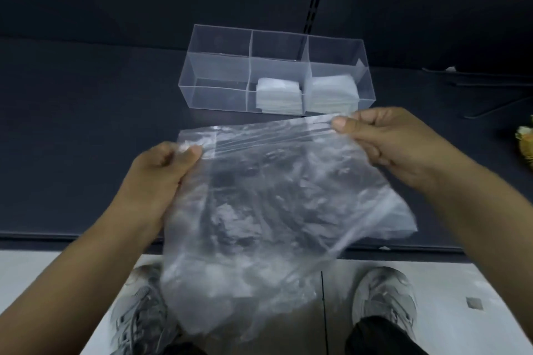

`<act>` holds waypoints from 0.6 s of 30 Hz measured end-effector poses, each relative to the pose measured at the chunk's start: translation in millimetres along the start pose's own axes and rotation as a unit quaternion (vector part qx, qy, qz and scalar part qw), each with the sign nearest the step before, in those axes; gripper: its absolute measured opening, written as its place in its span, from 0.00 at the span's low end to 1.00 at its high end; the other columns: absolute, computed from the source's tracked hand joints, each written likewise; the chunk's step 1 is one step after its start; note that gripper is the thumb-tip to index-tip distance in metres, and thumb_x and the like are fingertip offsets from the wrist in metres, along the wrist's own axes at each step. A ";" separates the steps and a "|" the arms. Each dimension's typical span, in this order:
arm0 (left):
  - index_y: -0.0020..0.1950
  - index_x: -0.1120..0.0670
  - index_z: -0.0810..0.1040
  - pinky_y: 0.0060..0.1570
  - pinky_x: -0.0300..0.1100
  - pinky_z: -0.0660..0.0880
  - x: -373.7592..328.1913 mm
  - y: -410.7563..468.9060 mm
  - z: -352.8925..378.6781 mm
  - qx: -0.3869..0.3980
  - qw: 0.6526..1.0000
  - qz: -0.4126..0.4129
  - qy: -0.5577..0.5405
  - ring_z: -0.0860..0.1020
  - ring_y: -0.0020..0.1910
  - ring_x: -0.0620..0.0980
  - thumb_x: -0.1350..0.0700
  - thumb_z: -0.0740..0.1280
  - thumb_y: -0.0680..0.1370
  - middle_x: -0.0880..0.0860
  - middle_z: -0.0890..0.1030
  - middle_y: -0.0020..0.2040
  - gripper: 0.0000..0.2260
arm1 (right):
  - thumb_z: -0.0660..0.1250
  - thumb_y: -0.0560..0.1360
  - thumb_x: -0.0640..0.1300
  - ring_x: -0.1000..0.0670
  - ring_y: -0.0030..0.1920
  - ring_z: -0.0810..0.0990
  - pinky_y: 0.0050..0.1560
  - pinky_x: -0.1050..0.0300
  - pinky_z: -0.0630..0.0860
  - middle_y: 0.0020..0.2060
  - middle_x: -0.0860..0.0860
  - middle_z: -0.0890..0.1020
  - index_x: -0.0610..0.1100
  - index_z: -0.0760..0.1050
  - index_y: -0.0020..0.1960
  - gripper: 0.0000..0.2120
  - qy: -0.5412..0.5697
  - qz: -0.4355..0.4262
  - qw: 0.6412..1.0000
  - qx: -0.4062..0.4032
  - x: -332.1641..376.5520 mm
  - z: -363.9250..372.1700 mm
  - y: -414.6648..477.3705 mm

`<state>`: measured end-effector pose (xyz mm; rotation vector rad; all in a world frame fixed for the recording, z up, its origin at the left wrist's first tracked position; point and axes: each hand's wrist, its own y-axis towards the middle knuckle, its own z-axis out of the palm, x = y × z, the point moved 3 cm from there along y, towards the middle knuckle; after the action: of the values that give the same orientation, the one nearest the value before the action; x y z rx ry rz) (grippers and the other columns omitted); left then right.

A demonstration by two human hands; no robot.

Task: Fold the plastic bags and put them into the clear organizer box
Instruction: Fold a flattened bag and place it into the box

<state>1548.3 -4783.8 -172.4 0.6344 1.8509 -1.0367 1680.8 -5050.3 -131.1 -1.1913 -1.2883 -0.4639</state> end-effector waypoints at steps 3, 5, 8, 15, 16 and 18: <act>0.61 0.59 0.74 0.54 0.44 0.75 -11.2 13.7 -9.1 -0.059 0.974 0.121 0.182 0.76 0.59 0.57 0.47 0.71 0.74 0.58 0.78 0.58 0.22 | 0.73 0.68 0.52 0.53 0.22 0.59 0.29 0.64 0.72 0.19 0.51 0.63 0.48 0.79 0.32 0.10 -0.066 -0.010 0.996 0.066 5.7 19.4 7.9; 0.67 0.45 0.70 0.61 0.35 0.65 -39.1 13.8 3.1 0.008 0.941 0.245 0.233 0.67 0.67 0.45 0.40 0.71 0.71 0.42 0.71 0.64 0.27 | 0.72 0.72 0.50 0.54 0.22 0.60 0.32 0.63 0.74 0.19 0.52 0.64 0.48 0.80 0.35 0.09 -0.096 -0.012 0.990 0.105 8.8 35.6 15.1; 0.62 0.40 0.75 0.54 0.24 0.65 -65.2 17.2 42.1 0.242 0.897 0.249 0.273 0.71 0.59 0.29 0.31 0.69 0.66 0.31 0.75 0.57 0.27 | 0.71 0.73 0.50 0.55 0.22 0.62 0.33 0.63 0.75 0.19 0.53 0.66 0.41 0.80 0.42 0.11 -0.125 -0.031 0.982 0.139 17.7 57.5 25.6; 0.34 0.50 0.82 0.26 0.29 0.70 -50.2 59.5 39.4 0.125 0.978 0.106 0.127 0.76 0.25 0.39 0.47 0.72 0.73 0.45 0.80 0.27 0.10 | 0.61 0.73 0.64 0.53 0.47 0.77 0.56 0.54 0.75 0.46 0.49 0.78 0.46 0.76 0.56 0.24 0.015 -0.081 0.992 0.099 -1.6 50.1 15.6; 0.36 0.52 0.83 0.26 0.30 0.70 -45.5 63.5 35.1 0.100 0.985 0.091 0.106 0.76 0.25 0.40 0.48 0.72 0.74 0.45 0.80 0.27 0.10 | 0.62 0.71 0.66 0.51 0.51 0.77 0.59 0.52 0.74 0.50 0.48 0.78 0.47 0.75 0.58 0.26 0.034 -0.090 0.988 0.124 -8.9 51.5 6.9; 0.39 0.56 0.82 0.27 0.32 0.71 -39.5 69.4 30.0 0.058 0.992 0.078 0.078 0.75 0.25 0.41 0.49 0.72 0.74 0.46 0.79 0.27 0.11 | 0.69 0.67 0.66 0.49 0.58 0.76 0.63 0.53 0.72 0.56 0.47 0.77 0.47 0.73 0.61 0.31 0.018 -0.103 0.980 0.168 -19.8 59.9 -11.3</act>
<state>1633.0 -4773.9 -172.5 0.9383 1.8501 -1.0197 1636.9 -5009.5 -153.8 -0.7672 -1.4023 -0.3954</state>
